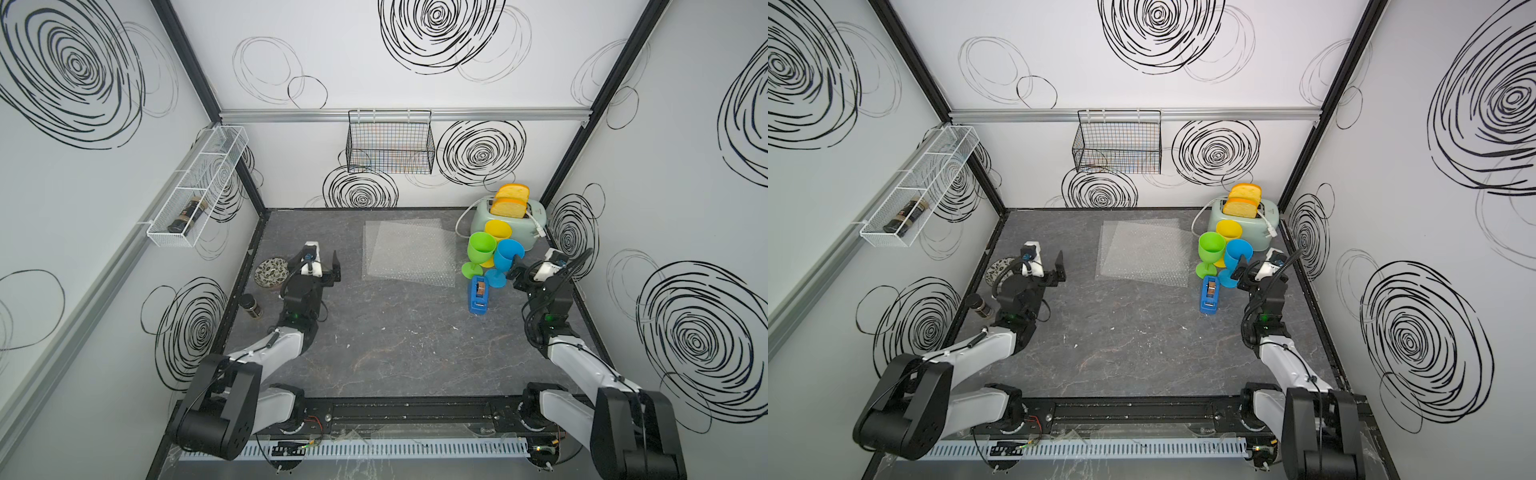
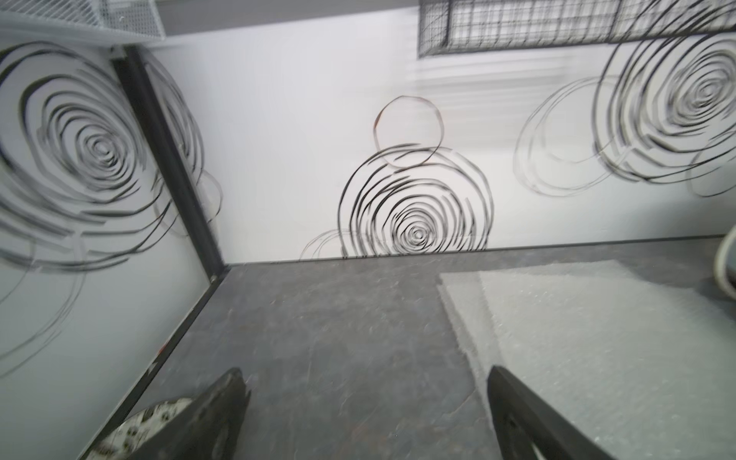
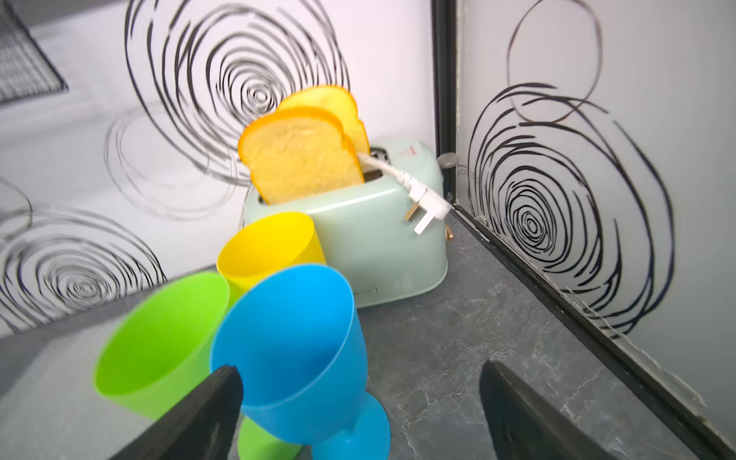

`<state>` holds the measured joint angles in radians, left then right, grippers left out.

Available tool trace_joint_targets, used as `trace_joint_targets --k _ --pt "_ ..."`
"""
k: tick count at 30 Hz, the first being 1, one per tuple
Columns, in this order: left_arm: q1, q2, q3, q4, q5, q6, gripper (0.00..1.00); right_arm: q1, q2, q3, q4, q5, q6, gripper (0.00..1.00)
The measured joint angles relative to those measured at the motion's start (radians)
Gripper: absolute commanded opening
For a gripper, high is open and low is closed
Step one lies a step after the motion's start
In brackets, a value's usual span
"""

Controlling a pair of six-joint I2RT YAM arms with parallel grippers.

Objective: Wrap wine glasses in bubble wrap
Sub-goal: Pick up the bubble wrap from the bubble wrap.

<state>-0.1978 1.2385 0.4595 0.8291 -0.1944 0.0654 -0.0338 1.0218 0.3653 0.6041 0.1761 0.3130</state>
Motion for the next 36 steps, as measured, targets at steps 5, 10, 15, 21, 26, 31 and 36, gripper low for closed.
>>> trace_joint_targets --k 5,10,15,21,26,31,36 --pt "-0.113 0.044 0.375 -0.401 0.109 0.031 0.97 -0.021 -0.139 0.065 -0.246 0.031 0.2 0.97" --pt "-0.222 0.186 0.638 -0.704 0.209 0.008 0.96 -0.026 -0.164 0.123 -0.468 -0.042 0.269 0.97" --pt "-0.23 0.419 0.877 -0.934 0.299 -0.071 0.96 -0.026 -0.171 0.175 -0.616 -0.166 0.261 1.0" --pt "-0.186 0.744 1.194 -1.173 0.379 -0.118 0.98 -0.026 -0.18 0.211 -0.764 -0.301 0.215 0.97" --pt "-0.131 0.955 1.417 -1.305 0.463 -0.132 0.92 -0.026 -0.215 0.222 -0.837 -0.38 0.172 0.96" --pt "-0.085 1.093 1.537 -1.381 0.515 -0.149 0.79 -0.026 -0.251 0.223 -0.887 -0.436 0.141 0.94" --pt "-0.063 1.164 1.564 -1.421 0.515 -0.156 0.76 -0.026 -0.257 0.225 -0.922 -0.464 0.112 0.93"
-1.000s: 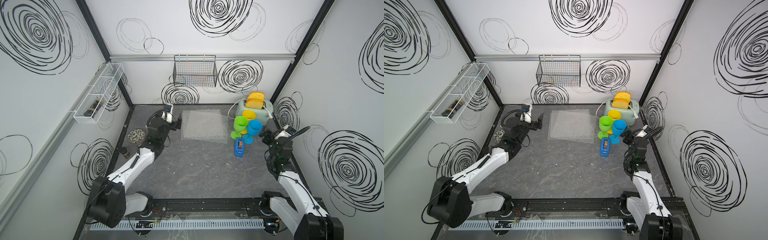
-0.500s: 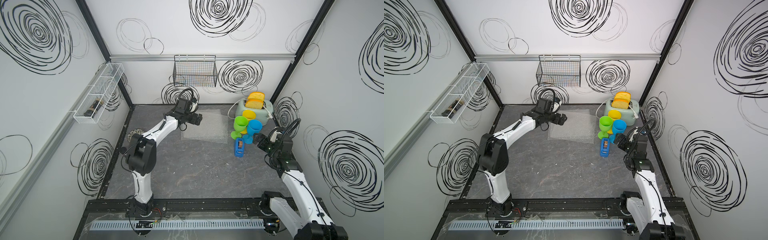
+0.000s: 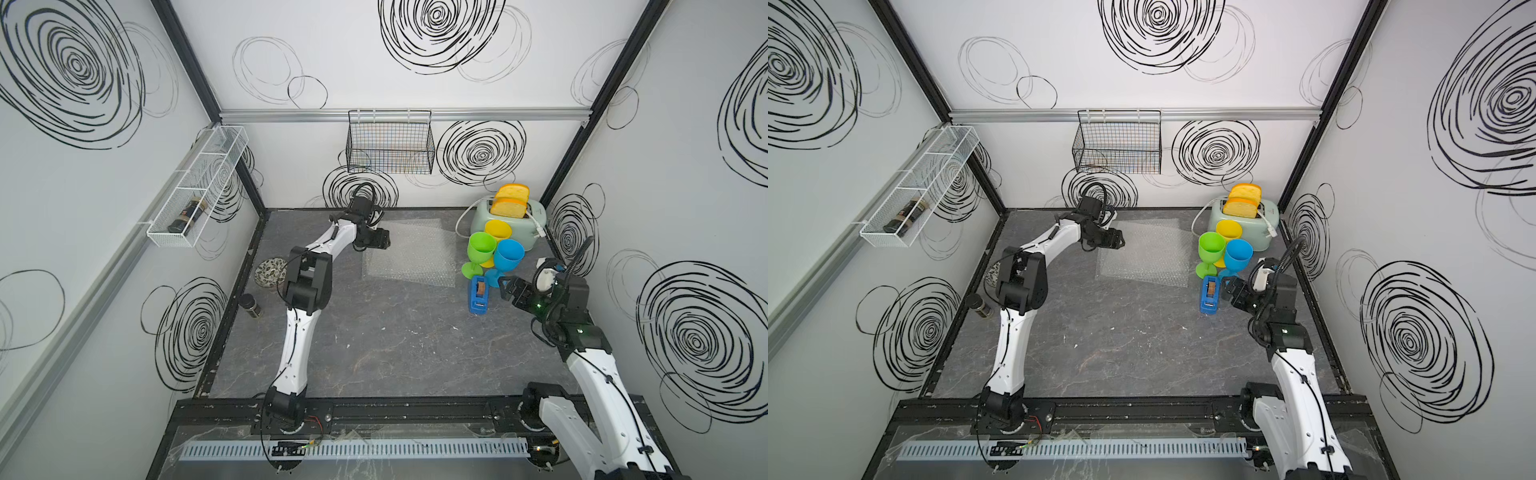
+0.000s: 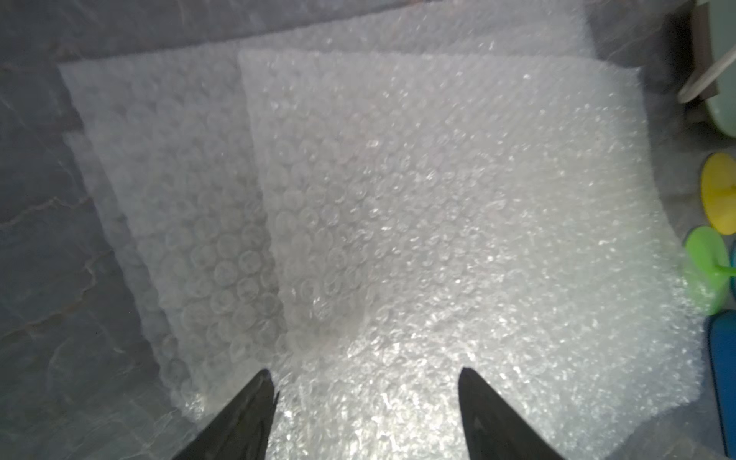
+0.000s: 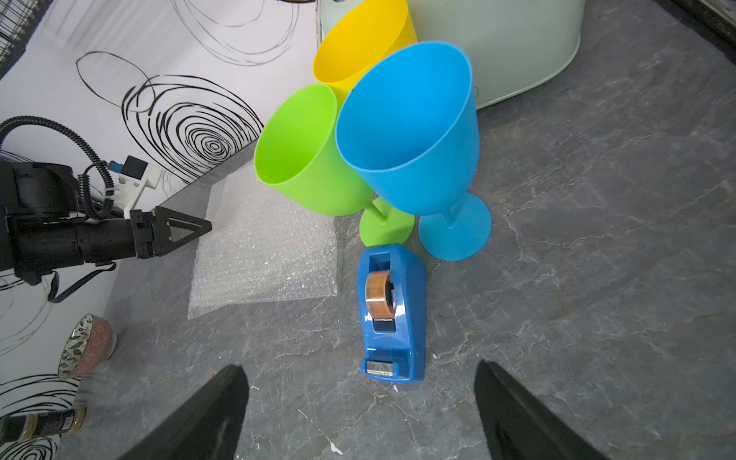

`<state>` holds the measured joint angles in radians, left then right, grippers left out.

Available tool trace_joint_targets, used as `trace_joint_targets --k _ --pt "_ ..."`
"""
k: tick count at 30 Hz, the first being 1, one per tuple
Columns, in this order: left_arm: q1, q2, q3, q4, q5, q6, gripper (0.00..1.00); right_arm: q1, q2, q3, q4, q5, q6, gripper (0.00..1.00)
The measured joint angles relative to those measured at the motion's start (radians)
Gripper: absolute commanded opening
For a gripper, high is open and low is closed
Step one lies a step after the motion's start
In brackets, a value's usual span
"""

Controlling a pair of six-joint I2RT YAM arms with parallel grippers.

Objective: Wrap wine glasses in bubble wrap
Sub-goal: Pick up the bubble wrap from the bubble wrap, then place the bubble wrap at the center of the board.

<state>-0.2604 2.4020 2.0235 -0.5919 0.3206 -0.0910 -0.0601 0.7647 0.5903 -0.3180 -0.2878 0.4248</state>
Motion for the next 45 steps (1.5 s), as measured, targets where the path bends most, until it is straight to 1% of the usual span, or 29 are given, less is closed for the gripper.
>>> trace_joint_targets --k 2,3,7,8,9,12,18,21,22,25,28,30,32,35,36,37,45 --pt "0.004 0.007 0.0 -0.013 0.0 -0.004 0.75 0.0 -0.002 0.0 -0.009 -0.007 -0.006 0.93" --pt "0.005 0.009 0.0 -0.017 0.0 -0.005 0.73 0.0 -0.002 0.0 -0.012 -0.011 -0.008 0.93" --pt "0.008 0.009 0.0 -0.02 0.001 -0.012 0.58 0.0 0.0 0.005 -0.019 -0.018 -0.014 0.93" --pt "0.008 0.01 0.0 -0.021 0.006 -0.014 0.54 0.0 0.0 0.006 -0.019 -0.019 -0.015 0.93" --pt "0.009 0.011 0.0 -0.02 0.014 -0.018 0.53 0.0 0.0 0.006 -0.019 -0.019 -0.018 0.93" --pt "0.009 0.015 -0.003 -0.02 0.026 -0.021 0.53 0.0 0.0 0.008 -0.021 -0.019 -0.023 0.93" --pt "0.009 0.036 -0.005 -0.02 0.018 -0.023 0.63 0.0 -0.001 0.019 -0.027 -0.019 -0.026 0.93" --pt "0.008 0.036 -0.005 -0.013 0.008 -0.022 0.63 0.0 -0.001 0.019 -0.028 -0.019 -0.029 0.93" --pt "0.007 0.036 -0.005 -0.013 0.007 -0.022 0.62 0.0 -0.001 0.019 -0.029 -0.019 -0.03 0.93" --pt "0.006 0.037 -0.005 -0.014 -0.001 -0.021 0.54 0.0 -0.003 0.019 -0.029 -0.02 -0.03 0.93" --pt "0.005 0.037 -0.006 -0.014 -0.009 -0.022 0.37 0.0 -0.002 0.019 -0.031 -0.02 -0.031 0.93" --pt "0.005 0.037 -0.007 -0.015 -0.01 -0.025 0.29 0.0 0.0 0.021 -0.034 -0.02 -0.031 0.93" --pt "0.005 0.037 -0.006 -0.019 -0.012 -0.024 0.23 0.0 0.0 0.026 -0.039 -0.021 -0.033 0.93" --pt "0.004 0.032 -0.006 -0.021 -0.021 -0.023 0.09 0.0 0.0 0.039 -0.048 -0.021 -0.035 0.91" --pt "0.004 0.029 -0.006 -0.021 -0.022 -0.023 0.02 0.0 0.0 0.043 -0.05 -0.021 -0.037 0.9" --pt "0.004 0.023 -0.006 -0.021 -0.021 -0.023 0.0 0.0 -0.001 0.047 -0.051 -0.022 -0.038 0.9" --pt "-0.002 -0.048 -0.024 -0.02 0.0 -0.03 0.0 0.011 -0.013 0.077 -0.087 -0.019 -0.049 0.88"
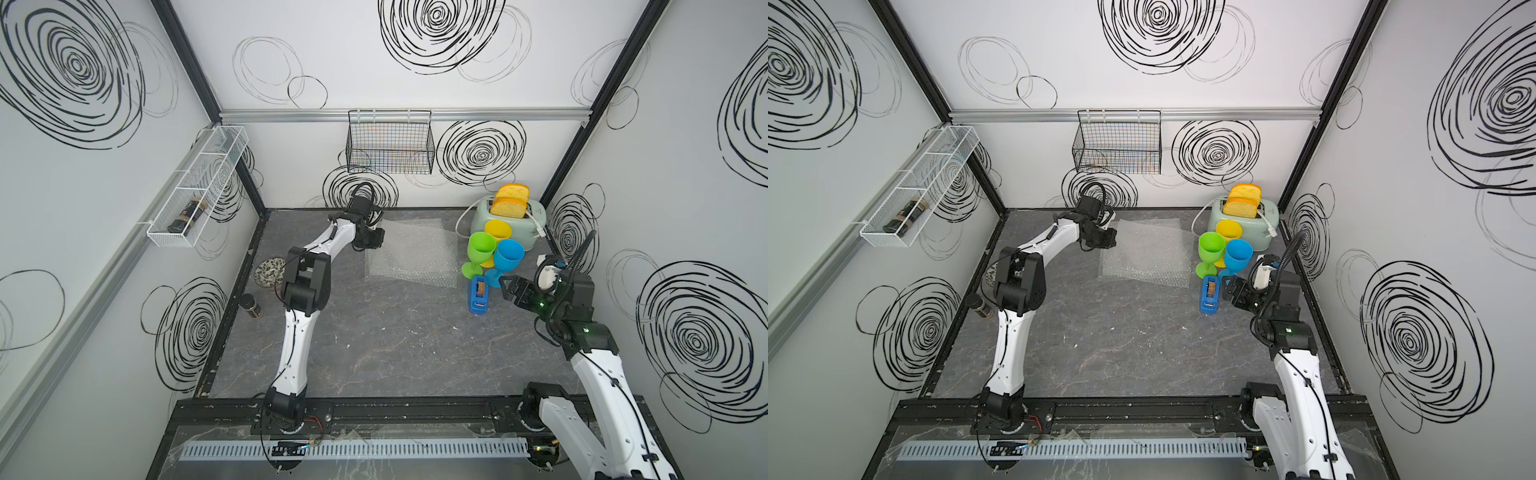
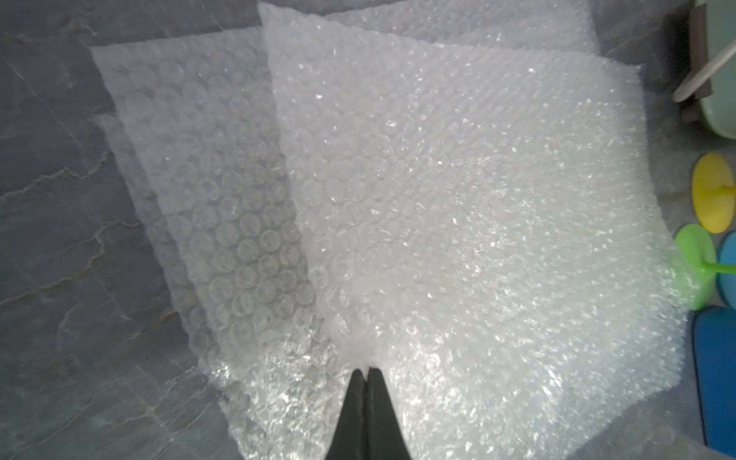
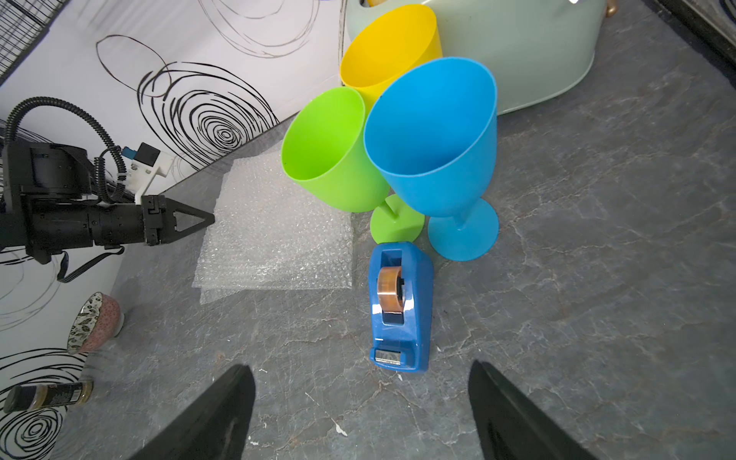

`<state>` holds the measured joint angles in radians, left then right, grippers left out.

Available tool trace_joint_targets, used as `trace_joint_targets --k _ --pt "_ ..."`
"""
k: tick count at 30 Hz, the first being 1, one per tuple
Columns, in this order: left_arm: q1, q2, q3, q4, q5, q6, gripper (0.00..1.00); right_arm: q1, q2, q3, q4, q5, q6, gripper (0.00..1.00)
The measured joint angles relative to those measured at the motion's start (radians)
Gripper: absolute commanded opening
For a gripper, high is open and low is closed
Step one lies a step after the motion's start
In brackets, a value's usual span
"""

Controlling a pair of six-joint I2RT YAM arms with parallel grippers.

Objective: Wrap wine glasses in bubble wrap
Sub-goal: Place the bubble wrap at the center of the board.

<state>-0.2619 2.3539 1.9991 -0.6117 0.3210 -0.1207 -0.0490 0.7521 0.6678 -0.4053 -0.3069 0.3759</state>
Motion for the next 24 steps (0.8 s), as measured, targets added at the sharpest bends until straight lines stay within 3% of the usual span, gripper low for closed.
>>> trace_joint_targets --k 6,13,18,24 --pt "0.0 -0.08 -0.111 0.023 0.02 -0.021 0.0 0.02 -0.004 0.038 -0.026 0.007 -0.01 0.87" --pt "-0.015 -0.347 -0.493 0.083 0.071 -0.082 0.0 0.088 -0.007 0.095 -0.077 0.052 -0.029 0.8" --pt "-0.067 -0.599 -0.711 0.111 0.081 -0.079 0.0 0.253 0.021 0.164 -0.09 0.118 -0.045 0.74" --pt "-0.138 -0.848 -1.017 0.114 0.02 -0.012 0.0 0.491 0.166 0.217 -0.075 0.214 -0.052 0.55"
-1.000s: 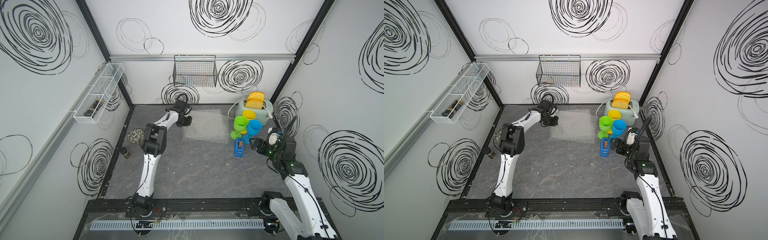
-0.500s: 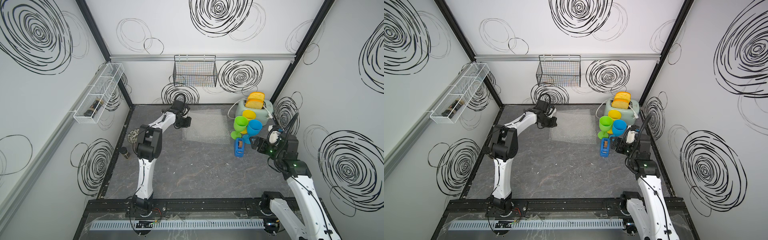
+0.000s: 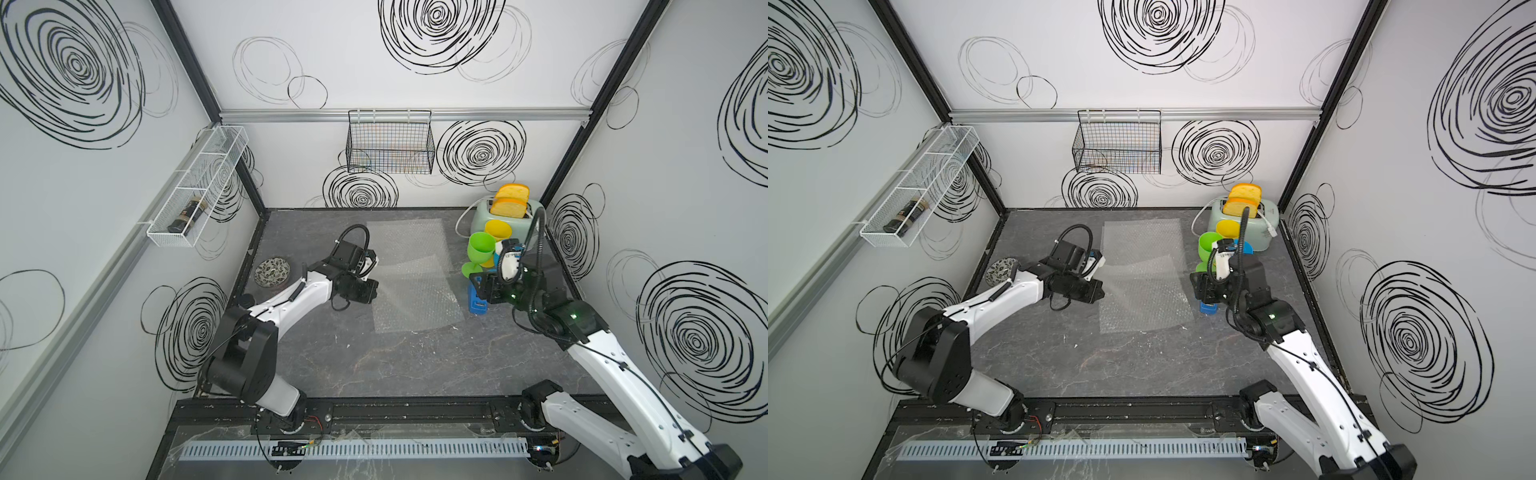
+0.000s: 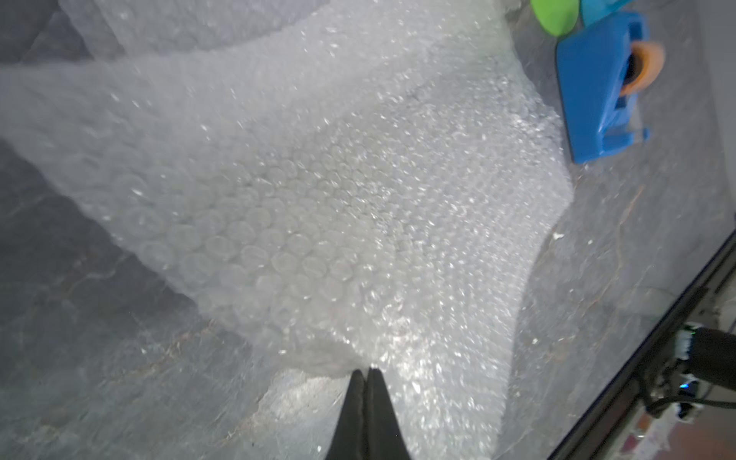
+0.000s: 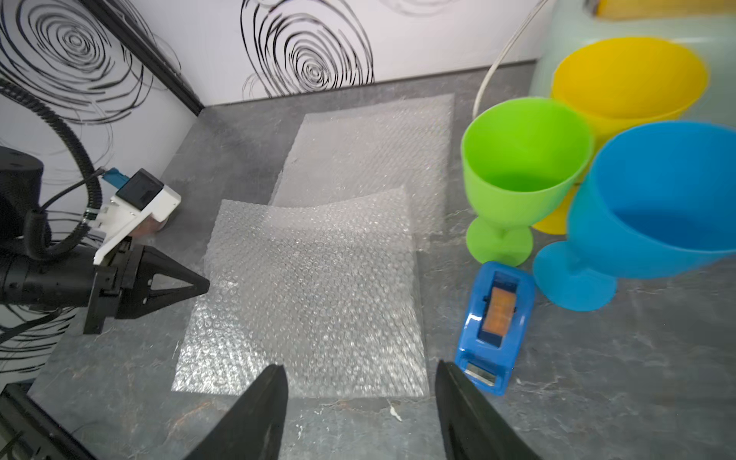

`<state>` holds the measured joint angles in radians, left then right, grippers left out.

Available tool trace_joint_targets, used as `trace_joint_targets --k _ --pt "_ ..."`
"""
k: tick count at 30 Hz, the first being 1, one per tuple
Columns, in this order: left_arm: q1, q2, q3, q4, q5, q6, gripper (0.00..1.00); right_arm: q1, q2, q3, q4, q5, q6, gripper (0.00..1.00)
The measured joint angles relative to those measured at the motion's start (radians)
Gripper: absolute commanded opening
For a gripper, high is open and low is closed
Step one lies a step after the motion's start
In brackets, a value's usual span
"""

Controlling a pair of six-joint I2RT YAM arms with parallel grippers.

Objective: Wrap wine glasses in bubble wrap
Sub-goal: Place the bubble wrap at the center of the board.

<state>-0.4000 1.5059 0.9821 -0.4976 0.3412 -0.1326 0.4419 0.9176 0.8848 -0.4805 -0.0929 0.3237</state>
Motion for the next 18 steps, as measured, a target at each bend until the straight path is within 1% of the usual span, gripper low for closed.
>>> trace_joint_targets --k 3,6,8,11,16,18 --pt "-0.025 -0.072 -0.087 -0.007 -0.055 0.051 0.0 0.072 0.117 0.0 0.03 0.015 -0.001 0.4" --pt "-0.022 -0.098 -0.111 -0.019 -0.097 0.084 0.0 0.095 0.23 -0.011 0.093 0.012 0.003 0.24" --pt "-0.006 -0.098 -0.111 -0.014 -0.115 0.097 0.02 0.099 0.304 -0.021 0.138 0.005 0.009 0.14" --pt "0.026 -0.097 -0.111 -0.008 -0.134 0.103 0.02 0.1 0.429 -0.023 0.187 -0.013 0.029 0.08" --pt "0.043 -0.091 -0.114 0.002 -0.133 0.094 0.02 0.115 0.629 -0.005 0.201 -0.041 0.054 0.05" --pt "0.048 -0.092 -0.123 0.011 -0.117 0.082 0.17 0.126 0.701 0.018 0.195 -0.051 0.063 0.05"
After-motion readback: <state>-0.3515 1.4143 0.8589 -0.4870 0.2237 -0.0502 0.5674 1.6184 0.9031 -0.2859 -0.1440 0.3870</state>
